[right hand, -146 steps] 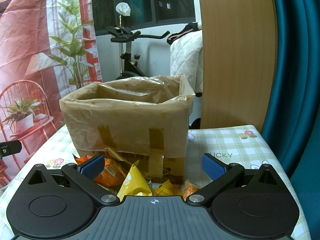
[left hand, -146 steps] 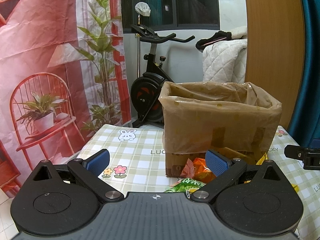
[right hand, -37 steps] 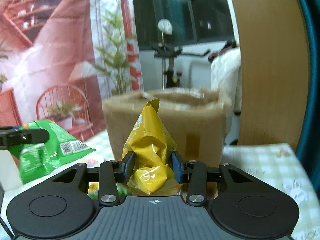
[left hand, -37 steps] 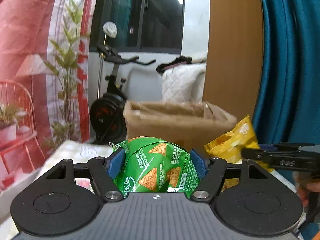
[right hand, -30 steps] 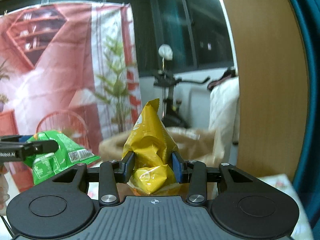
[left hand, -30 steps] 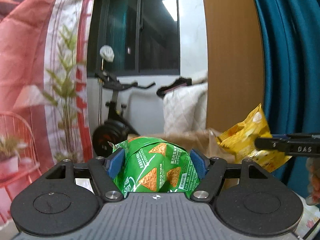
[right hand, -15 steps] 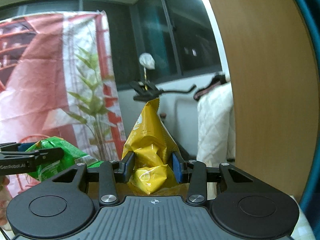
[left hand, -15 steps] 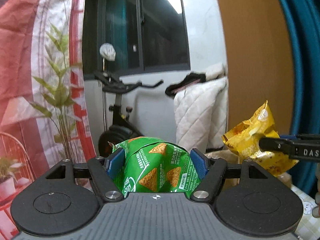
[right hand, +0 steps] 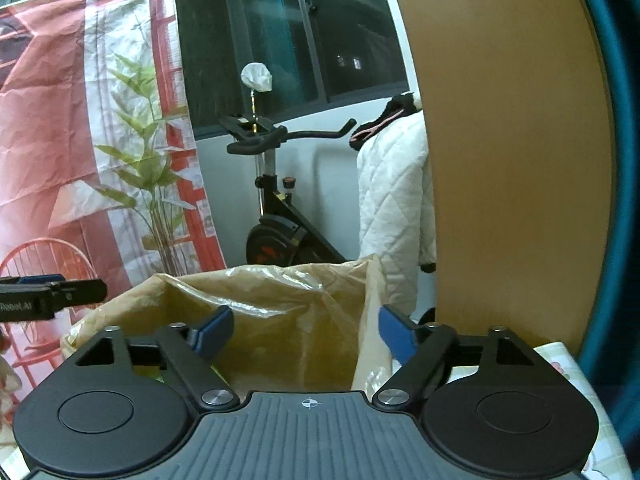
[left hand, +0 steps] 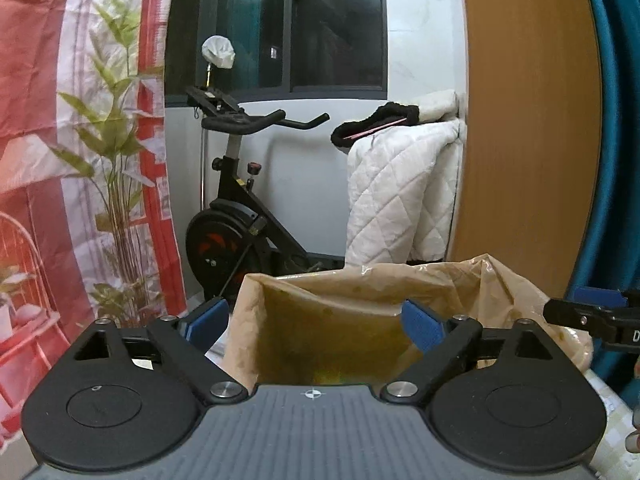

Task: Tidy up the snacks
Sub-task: 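Open both tools over the box to drop both bags inside, then move both tools back down to the snack pile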

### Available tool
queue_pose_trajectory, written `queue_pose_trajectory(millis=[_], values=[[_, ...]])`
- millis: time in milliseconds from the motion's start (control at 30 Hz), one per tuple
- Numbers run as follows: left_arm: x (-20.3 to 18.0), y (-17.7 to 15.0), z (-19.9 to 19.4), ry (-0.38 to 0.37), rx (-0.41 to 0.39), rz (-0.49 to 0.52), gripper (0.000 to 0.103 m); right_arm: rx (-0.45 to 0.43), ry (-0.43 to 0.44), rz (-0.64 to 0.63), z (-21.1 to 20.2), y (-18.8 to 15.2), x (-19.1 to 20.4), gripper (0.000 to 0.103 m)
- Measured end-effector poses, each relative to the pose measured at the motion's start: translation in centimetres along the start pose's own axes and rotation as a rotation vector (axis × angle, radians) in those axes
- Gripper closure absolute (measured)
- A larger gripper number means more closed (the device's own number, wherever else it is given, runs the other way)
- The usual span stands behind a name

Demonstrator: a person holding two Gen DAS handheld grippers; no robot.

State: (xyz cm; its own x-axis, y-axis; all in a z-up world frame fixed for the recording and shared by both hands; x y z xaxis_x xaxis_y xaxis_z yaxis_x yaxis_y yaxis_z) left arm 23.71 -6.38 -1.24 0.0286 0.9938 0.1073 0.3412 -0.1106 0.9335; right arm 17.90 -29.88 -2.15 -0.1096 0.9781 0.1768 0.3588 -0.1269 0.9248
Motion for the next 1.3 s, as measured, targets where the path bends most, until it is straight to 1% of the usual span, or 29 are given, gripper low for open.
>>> queue_pose_trajectory(millis=[67, 133, 267, 400, 467, 600, 767, 900, 1067, 1233, 1300], values=[[0.9, -0.2, -0.9, -0.006, 0.01, -0.02, 0.008, -0.004, 0.0, -0.011, -0.9, -0.3, 0.6, 0.015], [1.4, -0.4, -1.8, -0.009, 0.018, -0.035, 0.008, -0.009, 0.006, -0.023, -2.2, -0.4, 1.3, 0.012], [2.9, -1.5, -4.3, -0.004, 0.034, -0.048, 0.008, -0.006, 0.03, -0.035, -4.0, -1.0, 2.9, 0.007], [4.3, -2.9, -6.7, 0.01, 0.038, -0.059, 0.008, -0.008, 0.05, -0.041, -5.6, -1.9, 4.6, 0.004], [4.9, -3.6, -7.7, 0.023, 0.04, -0.058, 0.008, -0.014, 0.061, -0.044, -6.5, -2.6, 5.4, 0.0], [5.9, -5.3, -9.5, 0.05, 0.049, -0.052, 0.008, -0.006, 0.079, -0.047, -7.7, -4.0, 6.9, 0.001], [6.9, -7.6, -11.7, 0.058, 0.065, -0.072, 0.008, 0.023, 0.098, -0.039, -9.2, -6.7, 8.1, 0.001], [7.0, -10.0, -12.9, 0.057, 0.09, -0.091, 0.008, 0.071, 0.1, -0.049, -9.6, -9.3, 9.1, 0.001], [6.6, -13.4, -13.5, 0.034, 0.152, -0.101, 0.009, 0.157, 0.089, -0.059, -10.2, -13.5, 10.0, 0.001], [7.1, -16.4, -13.6, 0.027, 0.216, -0.138, 0.01, 0.289, 0.084, -0.036, -11.2, -18.2, 10.6, 0.004], [7.2, -17.4, -13.8, 0.037, 0.225, -0.131, 0.01, 0.343, 0.085, -0.018, -11.5, -19.9, 10.8, 0.004]])
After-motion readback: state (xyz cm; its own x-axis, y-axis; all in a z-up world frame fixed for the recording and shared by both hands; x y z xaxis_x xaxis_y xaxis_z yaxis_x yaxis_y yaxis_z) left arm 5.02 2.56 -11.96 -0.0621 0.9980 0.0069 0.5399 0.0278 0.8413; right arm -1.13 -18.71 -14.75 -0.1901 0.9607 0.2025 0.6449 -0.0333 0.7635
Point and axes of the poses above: each gripper's, at about its wrist camera, not at the fingertips, and z roughly the way its jaws point, x to its left, y to its top, the point moved 7 cm from there along z, roughly the way its jaws point, and after that the axes turned 15 degrees about y, right-handed, at the moved point
